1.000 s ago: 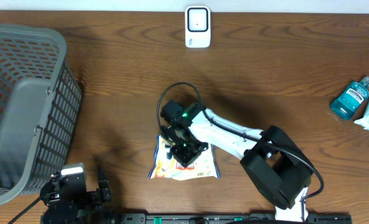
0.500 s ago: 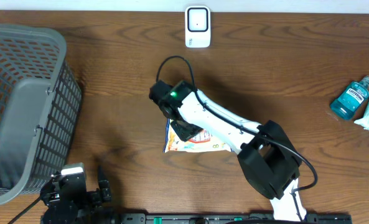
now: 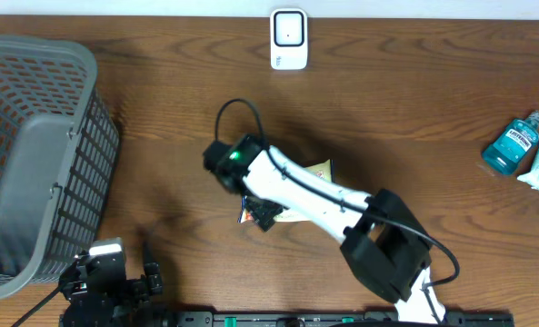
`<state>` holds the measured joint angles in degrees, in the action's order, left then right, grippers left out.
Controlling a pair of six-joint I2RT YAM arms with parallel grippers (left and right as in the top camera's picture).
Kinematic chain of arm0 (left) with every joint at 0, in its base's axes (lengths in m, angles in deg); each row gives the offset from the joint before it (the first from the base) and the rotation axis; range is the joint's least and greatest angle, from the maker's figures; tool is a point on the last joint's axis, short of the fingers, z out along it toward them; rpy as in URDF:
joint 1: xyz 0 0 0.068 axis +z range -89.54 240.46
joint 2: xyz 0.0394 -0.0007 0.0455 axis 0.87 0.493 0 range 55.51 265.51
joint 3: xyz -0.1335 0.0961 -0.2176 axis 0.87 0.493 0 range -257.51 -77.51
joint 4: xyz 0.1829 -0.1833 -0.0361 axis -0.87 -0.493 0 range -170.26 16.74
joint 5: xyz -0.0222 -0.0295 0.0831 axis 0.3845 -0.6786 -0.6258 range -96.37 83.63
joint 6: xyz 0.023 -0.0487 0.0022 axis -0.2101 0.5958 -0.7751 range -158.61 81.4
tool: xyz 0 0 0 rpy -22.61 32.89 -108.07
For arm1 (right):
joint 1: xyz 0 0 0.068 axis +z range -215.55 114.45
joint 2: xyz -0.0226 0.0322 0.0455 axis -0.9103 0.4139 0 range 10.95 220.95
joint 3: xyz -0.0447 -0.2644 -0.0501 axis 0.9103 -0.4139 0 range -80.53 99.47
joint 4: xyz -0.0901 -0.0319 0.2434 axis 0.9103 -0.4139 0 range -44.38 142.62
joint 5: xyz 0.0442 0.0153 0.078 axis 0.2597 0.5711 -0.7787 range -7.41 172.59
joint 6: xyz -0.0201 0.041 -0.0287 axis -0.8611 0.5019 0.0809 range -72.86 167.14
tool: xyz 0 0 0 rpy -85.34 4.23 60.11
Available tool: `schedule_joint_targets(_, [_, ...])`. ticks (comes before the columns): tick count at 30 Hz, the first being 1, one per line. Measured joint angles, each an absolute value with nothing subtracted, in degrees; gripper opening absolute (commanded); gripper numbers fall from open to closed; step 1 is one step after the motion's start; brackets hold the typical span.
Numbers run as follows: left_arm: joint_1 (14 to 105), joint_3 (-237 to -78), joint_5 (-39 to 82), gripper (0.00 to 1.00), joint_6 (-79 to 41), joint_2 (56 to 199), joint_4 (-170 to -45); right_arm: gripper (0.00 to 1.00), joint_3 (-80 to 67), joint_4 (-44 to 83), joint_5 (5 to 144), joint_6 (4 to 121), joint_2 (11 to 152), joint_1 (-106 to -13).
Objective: Scan the item barcode
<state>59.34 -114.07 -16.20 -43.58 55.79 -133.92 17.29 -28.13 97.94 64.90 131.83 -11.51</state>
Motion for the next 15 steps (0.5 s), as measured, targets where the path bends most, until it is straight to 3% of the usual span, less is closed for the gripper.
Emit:
schedule_joint_targets(6, [59.34,-114.07,-16.22,0.98,-43.58,55.79,-133.92,0.99,11.76,-19.56,103.69,64.92,130.27,-6.70])
schedule_joint_targets(15, [59.34,-114.07,-16.22,0.98,-43.58,55.79,-133.92,0.99,-2.73,-2.77,111.86,63.30,127.78,-6.65])
